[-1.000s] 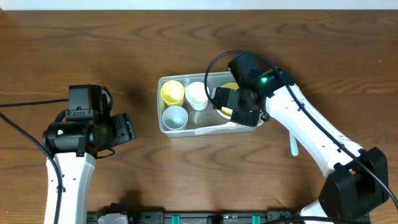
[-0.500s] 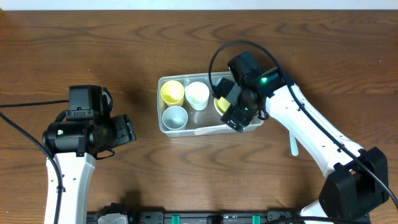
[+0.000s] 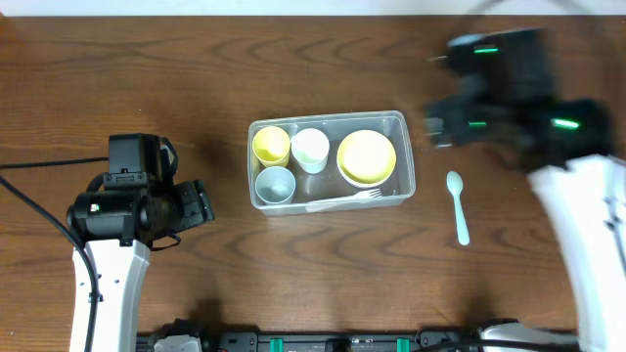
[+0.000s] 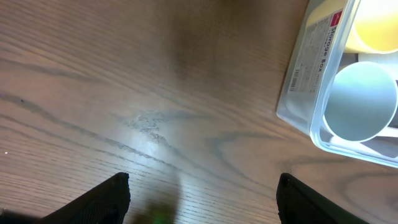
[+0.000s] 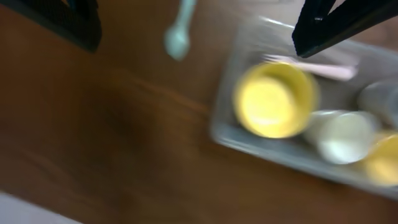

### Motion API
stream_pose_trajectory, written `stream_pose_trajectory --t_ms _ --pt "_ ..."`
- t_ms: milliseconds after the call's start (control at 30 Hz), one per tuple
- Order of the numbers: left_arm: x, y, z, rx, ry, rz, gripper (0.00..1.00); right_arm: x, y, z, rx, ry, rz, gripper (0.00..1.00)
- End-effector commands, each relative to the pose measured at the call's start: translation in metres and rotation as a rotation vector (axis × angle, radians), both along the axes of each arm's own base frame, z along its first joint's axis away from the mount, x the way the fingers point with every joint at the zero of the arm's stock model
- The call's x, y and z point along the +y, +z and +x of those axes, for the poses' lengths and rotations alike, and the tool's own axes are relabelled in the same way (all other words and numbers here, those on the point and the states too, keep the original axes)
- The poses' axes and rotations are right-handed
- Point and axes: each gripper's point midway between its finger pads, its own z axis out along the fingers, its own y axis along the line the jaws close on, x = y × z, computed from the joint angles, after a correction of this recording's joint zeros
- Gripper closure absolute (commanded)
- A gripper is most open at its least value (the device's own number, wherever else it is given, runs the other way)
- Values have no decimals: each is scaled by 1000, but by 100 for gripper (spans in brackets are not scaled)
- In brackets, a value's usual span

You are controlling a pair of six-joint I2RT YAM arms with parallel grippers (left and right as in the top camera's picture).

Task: Pack container
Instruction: 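Withdraw the right gripper and move it over the pale green spoon, then lower the right gripper and pinch the pale green spoon's bowl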

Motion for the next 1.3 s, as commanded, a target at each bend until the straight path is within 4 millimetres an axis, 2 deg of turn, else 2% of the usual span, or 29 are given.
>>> stream_pose_trajectory --t_ms 0,100,200,267,433,600,767,867,1033,1267 --pt "3 4 0 -12 8 11 24 -49 -13 -8 80 -176 44 1" --pt "3 4 0 -12 8 11 24 -84 -32 -22 172 -198 65 1" --pt "3 4 1 -13 8 11 24 -93 -52 -31 237 -149 59 1" --pt "3 4 1 -13 8 11 24 -92 -69 -33 273 -110 46 1" --pt "3 4 1 -13 8 11 24 -74 -117 -36 368 55 -3 1" --pt "3 4 1 -13 8 11 24 -59 -162 -33 457 140 -21 1" --pt "3 4 1 -13 8 11 24 -54 -202 -31 572 170 -65 1" --pt "3 4 1 -13 8 11 24 -59 -224 -29 631 165 -142 1" --pt "3 4 1 -13 8 11 24 -73 -247 -26 683 102 -219 1" --pt "3 4 1 -13 8 11 24 -72 -267 -24 716 95 -215 1"
